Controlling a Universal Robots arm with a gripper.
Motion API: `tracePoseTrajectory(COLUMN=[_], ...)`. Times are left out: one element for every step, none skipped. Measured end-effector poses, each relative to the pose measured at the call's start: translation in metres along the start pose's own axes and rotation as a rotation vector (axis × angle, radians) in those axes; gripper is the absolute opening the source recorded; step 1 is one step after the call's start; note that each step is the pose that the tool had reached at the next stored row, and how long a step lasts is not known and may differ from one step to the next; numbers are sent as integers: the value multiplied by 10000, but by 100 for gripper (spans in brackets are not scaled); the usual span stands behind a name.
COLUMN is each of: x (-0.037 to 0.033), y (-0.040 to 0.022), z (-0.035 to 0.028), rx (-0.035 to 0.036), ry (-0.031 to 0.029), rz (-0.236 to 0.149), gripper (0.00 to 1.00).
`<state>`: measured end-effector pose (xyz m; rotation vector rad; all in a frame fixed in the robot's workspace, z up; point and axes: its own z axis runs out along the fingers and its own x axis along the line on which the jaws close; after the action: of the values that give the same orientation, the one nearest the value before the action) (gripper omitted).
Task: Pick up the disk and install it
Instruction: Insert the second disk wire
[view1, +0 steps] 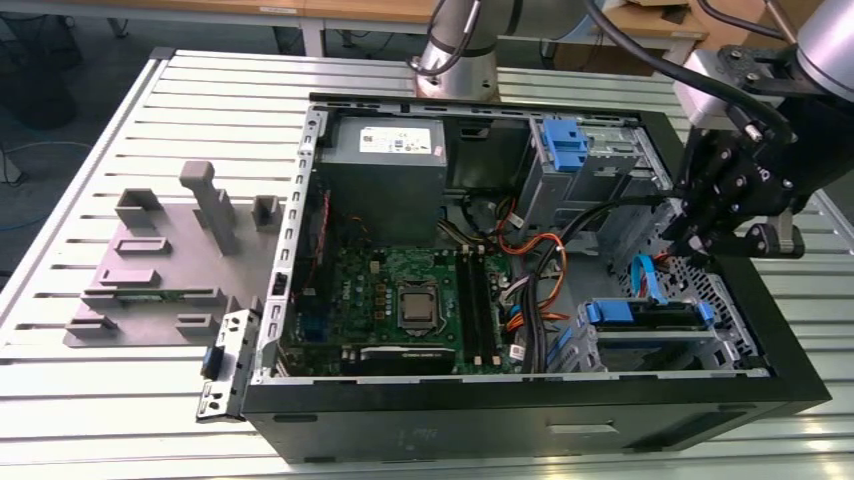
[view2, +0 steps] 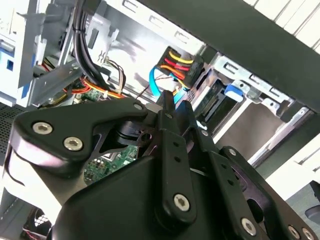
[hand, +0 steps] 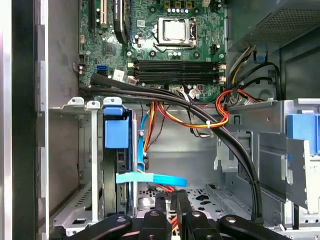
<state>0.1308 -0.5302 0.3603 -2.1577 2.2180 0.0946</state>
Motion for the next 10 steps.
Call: tracePoseTrajectory(x=[-1, -2, -2, -3, -3, -4, -4, -5, -5, -6], y=[-16, -36, -57, -79, -101, -121, -139, -156, -174, -191], z=[0, 1, 1, 2, 2, 2, 3, 3, 4, 5], rx=[0, 0, 0, -1, -2, -3, -3, -4, -5, -5], ry=[5, 9, 13, 16, 18, 20, 22, 25, 28, 33], rz=[1, 1, 1, 2, 2, 2, 2, 2, 2, 2], gripper=[24, 24, 24, 24, 24, 24, 24, 24, 24, 24])
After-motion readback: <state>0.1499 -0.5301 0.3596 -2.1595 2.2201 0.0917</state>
